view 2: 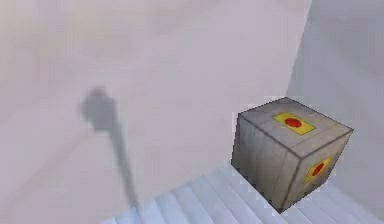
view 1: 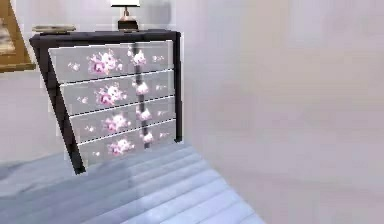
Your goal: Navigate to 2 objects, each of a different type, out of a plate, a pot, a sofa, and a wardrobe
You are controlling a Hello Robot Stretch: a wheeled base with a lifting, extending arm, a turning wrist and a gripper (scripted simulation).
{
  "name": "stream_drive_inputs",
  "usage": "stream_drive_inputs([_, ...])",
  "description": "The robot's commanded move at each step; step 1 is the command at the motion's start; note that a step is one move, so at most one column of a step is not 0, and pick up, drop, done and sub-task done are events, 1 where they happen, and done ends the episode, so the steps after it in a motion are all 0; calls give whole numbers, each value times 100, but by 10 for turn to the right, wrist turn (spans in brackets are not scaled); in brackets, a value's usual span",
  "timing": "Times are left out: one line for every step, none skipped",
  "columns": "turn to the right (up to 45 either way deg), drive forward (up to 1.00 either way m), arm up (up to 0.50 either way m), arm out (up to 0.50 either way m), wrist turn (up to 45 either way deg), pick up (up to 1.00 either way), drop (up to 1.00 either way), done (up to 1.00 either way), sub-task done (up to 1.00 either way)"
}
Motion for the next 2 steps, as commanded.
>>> stream_drive_inputs([-450,0,0,0,0,0,0,0,0])
stream_drive_inputs([-450,0,0,0,0,0,0,0,0])
